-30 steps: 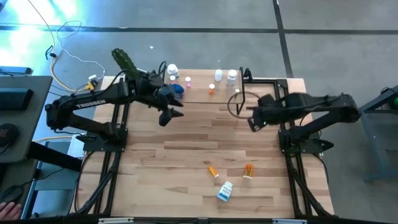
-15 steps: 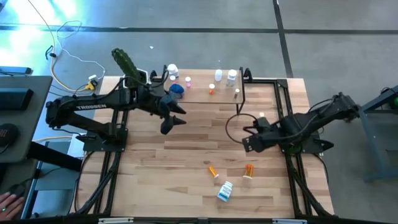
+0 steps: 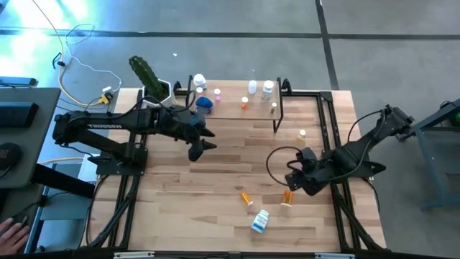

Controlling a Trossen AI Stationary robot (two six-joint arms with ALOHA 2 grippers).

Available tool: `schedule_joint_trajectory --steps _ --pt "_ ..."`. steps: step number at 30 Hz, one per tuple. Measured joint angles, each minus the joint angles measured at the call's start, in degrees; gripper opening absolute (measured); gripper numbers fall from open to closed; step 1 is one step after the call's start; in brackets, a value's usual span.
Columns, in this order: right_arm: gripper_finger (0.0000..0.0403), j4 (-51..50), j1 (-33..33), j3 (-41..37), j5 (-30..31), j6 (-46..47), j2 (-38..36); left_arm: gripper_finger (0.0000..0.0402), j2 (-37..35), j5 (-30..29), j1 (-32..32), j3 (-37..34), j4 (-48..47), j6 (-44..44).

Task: Pick and place medicine bottles onto shelf by color
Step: Put the yellow small pill bottle on the shelf

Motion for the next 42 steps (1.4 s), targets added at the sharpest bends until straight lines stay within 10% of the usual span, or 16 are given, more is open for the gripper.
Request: schedule_joint_trajectory --steps 16,42 --pt "0.021 3.17 3.31 0.02 4.85 -9.5 8.47 0.0236 0.0 -9.29 -13.74 0.0 -0.22 -12.61" --pt "0.0225 -22.46 -23.74 0.02 18.64 -12.61 -11.43 0.0236 0.04 -18.18 -14.04 0.0 -1.31 -4.86"
